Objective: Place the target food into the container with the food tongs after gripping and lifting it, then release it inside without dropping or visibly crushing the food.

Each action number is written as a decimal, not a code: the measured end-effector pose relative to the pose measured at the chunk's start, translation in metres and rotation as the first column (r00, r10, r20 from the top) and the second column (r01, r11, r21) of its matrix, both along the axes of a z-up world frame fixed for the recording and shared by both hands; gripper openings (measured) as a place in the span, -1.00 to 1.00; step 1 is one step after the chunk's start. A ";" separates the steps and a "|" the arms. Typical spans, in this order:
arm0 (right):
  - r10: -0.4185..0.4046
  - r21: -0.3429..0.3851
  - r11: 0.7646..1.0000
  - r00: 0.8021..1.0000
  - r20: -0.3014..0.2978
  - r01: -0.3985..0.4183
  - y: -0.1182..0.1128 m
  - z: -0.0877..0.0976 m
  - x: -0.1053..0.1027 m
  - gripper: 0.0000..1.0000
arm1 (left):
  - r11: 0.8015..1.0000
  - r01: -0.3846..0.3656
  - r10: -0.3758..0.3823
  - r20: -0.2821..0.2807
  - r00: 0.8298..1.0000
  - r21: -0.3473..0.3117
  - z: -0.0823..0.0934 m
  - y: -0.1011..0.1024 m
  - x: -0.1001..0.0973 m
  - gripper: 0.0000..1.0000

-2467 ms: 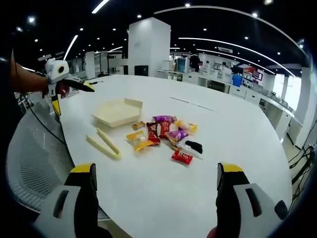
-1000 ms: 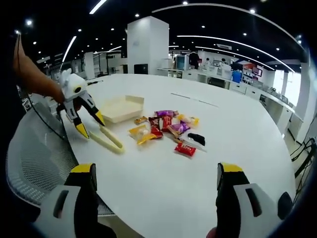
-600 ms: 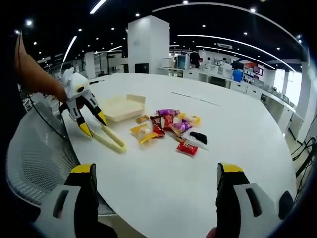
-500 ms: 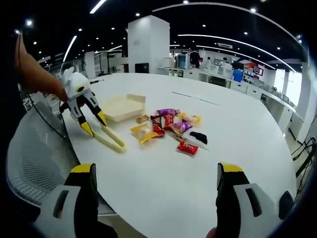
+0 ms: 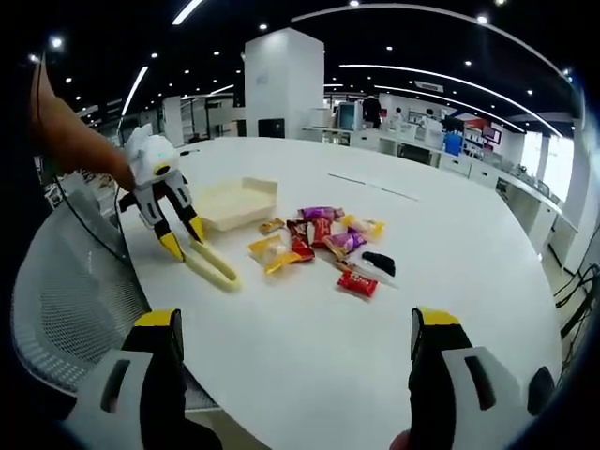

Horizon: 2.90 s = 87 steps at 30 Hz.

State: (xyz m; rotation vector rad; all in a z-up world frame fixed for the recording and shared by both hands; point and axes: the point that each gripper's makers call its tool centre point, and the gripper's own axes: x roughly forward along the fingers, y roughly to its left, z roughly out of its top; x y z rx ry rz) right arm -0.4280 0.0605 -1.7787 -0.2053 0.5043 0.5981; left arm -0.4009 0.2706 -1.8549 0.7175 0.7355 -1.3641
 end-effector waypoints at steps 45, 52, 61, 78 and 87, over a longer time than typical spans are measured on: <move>0.325 0.161 0.926 0.938 0.121 -0.341 0.088 0.136 0.031 0.26 | 0.877 0.006 -0.010 -0.007 1.000 -0.481 0.196 -0.015 0.022 -0.84; 0.413 0.216 0.865 0.887 0.208 -0.454 0.126 0.183 0.036 0.13 | 0.835 0.051 -0.051 0.015 0.999 -0.547 0.249 -0.013 0.027 -0.84; 0.522 0.237 0.773 0.803 0.288 -0.588 0.170 0.232 0.034 0.00 | 0.764 0.106 -0.118 0.024 0.993 -0.636 0.308 -0.013 0.013 -0.83; 0.618 0.269 0.674 0.725 0.304 -0.688 0.195 0.244 0.015 -0.58 | 0.767 0.143 -0.191 -0.009 0.982 -0.625 0.312 -0.018 -0.012 -0.82; 0.606 0.320 0.652 0.726 0.324 -0.687 0.195 0.253 0.012 -0.59 | 0.772 0.137 -0.191 -0.022 0.981 -0.621 0.315 -0.018 -0.015 -0.71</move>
